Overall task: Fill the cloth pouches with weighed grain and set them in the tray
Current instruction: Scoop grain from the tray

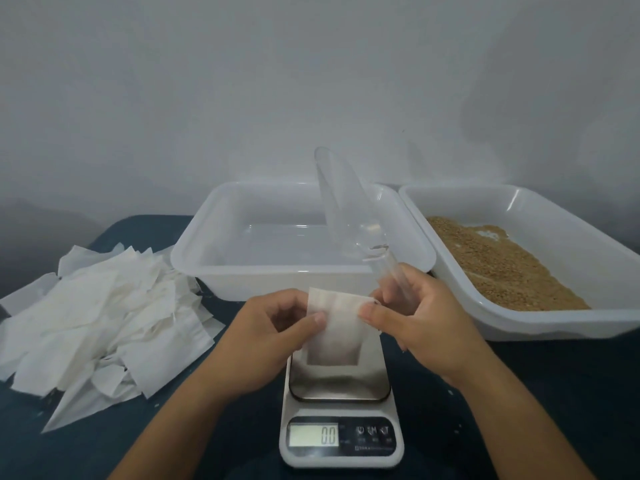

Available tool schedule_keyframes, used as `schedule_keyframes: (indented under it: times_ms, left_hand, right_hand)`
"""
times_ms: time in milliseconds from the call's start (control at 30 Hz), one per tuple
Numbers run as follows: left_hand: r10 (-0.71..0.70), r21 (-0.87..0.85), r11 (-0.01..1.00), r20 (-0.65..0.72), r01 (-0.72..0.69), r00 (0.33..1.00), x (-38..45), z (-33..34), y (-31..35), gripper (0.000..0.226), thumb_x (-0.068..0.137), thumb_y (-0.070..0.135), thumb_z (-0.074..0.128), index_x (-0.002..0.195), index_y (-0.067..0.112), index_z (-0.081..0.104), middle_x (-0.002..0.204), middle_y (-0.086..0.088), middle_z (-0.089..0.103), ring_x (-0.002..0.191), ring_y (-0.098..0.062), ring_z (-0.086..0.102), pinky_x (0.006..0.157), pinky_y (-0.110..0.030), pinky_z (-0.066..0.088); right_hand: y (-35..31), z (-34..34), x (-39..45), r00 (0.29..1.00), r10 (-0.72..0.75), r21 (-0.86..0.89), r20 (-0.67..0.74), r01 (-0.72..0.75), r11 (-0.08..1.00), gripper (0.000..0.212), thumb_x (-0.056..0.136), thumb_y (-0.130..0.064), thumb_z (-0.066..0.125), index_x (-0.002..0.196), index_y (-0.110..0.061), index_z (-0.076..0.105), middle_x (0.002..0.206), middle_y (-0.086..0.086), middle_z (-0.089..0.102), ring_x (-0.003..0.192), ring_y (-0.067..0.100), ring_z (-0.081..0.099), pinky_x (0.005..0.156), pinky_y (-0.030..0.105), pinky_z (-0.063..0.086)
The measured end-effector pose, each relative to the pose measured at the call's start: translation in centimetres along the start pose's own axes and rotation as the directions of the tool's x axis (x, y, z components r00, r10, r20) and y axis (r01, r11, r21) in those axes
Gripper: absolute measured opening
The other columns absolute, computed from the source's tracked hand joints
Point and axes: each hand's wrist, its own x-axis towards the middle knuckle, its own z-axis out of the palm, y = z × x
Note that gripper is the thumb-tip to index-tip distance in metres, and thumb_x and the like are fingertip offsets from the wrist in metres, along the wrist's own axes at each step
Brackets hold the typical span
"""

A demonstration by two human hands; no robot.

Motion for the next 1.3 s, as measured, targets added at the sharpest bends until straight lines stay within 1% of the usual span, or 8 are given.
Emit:
schedule_keyframes:
  times_ms: [167, 300, 400, 600, 767, 967, 1133, 1300]
  left_hand:
    - [-0.048, 0.338, 0.940, -0.022, 0.052, 0.999, -0.3, -0.3, -1.0, 0.004, 0.093, 0.037, 0.071, 0.091, 0.039, 0.072, 0.088, 0.015, 0.074, 0.079, -0.001, 0.069, 0.070, -0.014, 0.050]
    - [-0.022, 0.466, 0.883, -0.056, 0.046, 0.998, -0.3, -0.6, -1.1, 0.013, 0.093, 0.036, 0.071, 0.086, 0.045, 0.066, 0.090, 0.022, 0.069, 0.085, -0.001, 0.066, 0.070, -0.009, 0.044]
    - [-0.068, 0.442, 0.890, -0.107, 0.109, 0.992, -0.2, -1.2, -1.3, 0.006, 0.092, 0.045, 0.069, 0.096, 0.040, 0.069, 0.093, 0.023, 0.071, 0.089, 0.002, 0.066, 0.077, -0.011, 0.046]
    - [-0.116, 0.375, 0.876, -0.448, 0.304, 0.887, 0.2, -3.1, -1.6, 0.016, 0.098, 0.048, 0.060, 0.101, 0.035, 0.070, 0.087, 0.014, 0.068, 0.075, 0.005, 0.063, 0.070, -0.023, 0.047]
    - [-0.169, 0.174, 0.921, -0.630, 0.350, 0.758, 0.6, -4.6, -1.9, 0.024, 0.098, 0.044, 0.061, 0.092, 0.025, 0.074, 0.073, 0.010, 0.062, 0.050, 0.006, 0.051, 0.060, -0.028, 0.043]
    - [-0.229, 0.129, 0.919, -0.597, 0.373, 0.769, 0.7, -4.7, -2.3, 0.021, 0.095, 0.039, 0.066, 0.090, 0.021, 0.076, 0.079, 0.009, 0.065, 0.049, 0.003, 0.049, 0.062, -0.027, 0.044]
    - [-0.220, 0.169, 0.917, -0.542, 0.361, 0.811, 0.6, -4.2, -2.5, 0.021, 0.097, 0.037, 0.066, 0.088, 0.021, 0.075, 0.046, 0.022, 0.052, 0.041, 0.003, 0.046, 0.047, -0.013, 0.038]
    - [-0.202, 0.250, 0.906, -0.454, 0.341, 0.868, 0.6, -2.8, -2.7, 0.022, 0.095, 0.043, 0.066, 0.087, 0.026, 0.076, 0.067, 0.011, 0.067, 0.053, 0.003, 0.056, 0.048, -0.005, 0.039]
  right_hand:
    - [1.4, 1.1, 0.1, 0.998, 0.015, -0.335, -0.055, -0.033, 0.942, 0.027, 0.081, -0.043, 0.083, 0.079, -0.029, 0.060, 0.077, -0.013, 0.068, 0.064, 0.006, 0.058, 0.057, 0.013, 0.045]
    - [2.0, 1.3, 0.2, 0.995, -0.002, -0.309, -0.095, -0.028, 0.951, 0.033, 0.079, -0.050, 0.083, 0.073, -0.038, 0.052, 0.075, -0.023, 0.065, 0.066, -0.004, 0.058, 0.061, 0.009, 0.047]
    - [2.3, 1.3, 0.3, 0.985, 0.009, -0.222, -0.173, -0.048, 0.974, 0.035, 0.077, -0.056, 0.081, 0.076, -0.037, 0.052, 0.104, -0.019, 0.075, 0.100, -0.004, 0.069, 0.081, 0.020, 0.059]
    - [1.8, 0.7, 0.2, 0.874, -0.148, -0.210, -0.463, 0.053, 0.976, 0.029, 0.085, -0.062, 0.071, 0.081, -0.037, 0.058, 0.104, -0.014, 0.075, 0.081, 0.010, 0.071, 0.063, 0.042, 0.062]
    - [1.5, 0.1, 0.2, 0.782, -0.187, -0.161, -0.595, 0.112, 0.981, 0.023, 0.092, -0.052, 0.071, 0.082, -0.040, 0.055, 0.088, -0.016, 0.070, 0.050, 0.007, 0.063, 0.048, 0.018, 0.050]
    - [2.1, -0.1, 0.5, 0.778, -0.178, -0.156, -0.602, 0.105, 0.982, 0.026, 0.092, -0.051, 0.072, 0.080, -0.039, 0.052, 0.087, -0.020, 0.070, 0.045, 0.007, 0.061, 0.048, 0.014, 0.046]
    - [2.4, -0.1, 0.6, 0.801, -0.174, -0.178, -0.573, 0.086, 0.980, 0.025, 0.091, -0.053, 0.071, 0.078, -0.041, 0.053, 0.087, -0.017, 0.070, 0.049, 0.010, 0.062, 0.050, 0.022, 0.050]
    - [3.1, 0.2, 0.6, 0.877, -0.117, -0.232, -0.467, 0.007, 0.973, 0.025, 0.089, -0.054, 0.071, 0.075, -0.040, 0.056, 0.080, -0.014, 0.067, 0.060, 0.014, 0.063, 0.057, 0.031, 0.051]
